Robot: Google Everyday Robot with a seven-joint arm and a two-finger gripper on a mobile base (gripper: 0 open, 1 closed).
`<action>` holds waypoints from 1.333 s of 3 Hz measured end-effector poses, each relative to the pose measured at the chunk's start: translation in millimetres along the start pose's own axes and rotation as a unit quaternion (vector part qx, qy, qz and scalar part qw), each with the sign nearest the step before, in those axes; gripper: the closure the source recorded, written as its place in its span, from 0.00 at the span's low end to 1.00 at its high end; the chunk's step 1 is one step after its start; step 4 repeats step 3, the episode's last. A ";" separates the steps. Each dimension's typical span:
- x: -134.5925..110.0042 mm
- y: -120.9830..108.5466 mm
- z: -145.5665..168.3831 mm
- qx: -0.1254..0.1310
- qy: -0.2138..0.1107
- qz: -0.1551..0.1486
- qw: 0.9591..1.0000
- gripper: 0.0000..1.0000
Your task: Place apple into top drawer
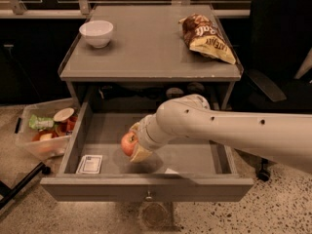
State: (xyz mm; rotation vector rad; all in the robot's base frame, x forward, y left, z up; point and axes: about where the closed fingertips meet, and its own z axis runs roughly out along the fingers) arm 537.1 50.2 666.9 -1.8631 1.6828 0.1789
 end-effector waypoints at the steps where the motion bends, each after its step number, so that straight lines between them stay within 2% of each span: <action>1: -11.9 0.3 15.8 -0.020 0.005 -0.009 1.000 0.03; 2: -16.4 2.2 47.2 -0.060 0.014 -0.006 0.998 0.00; 4: -16.4 2.2 47.2 -0.060 0.014 -0.006 0.998 0.00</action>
Offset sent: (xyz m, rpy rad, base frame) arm 0.0121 0.0453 -0.0317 -0.0610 0.1057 0.0699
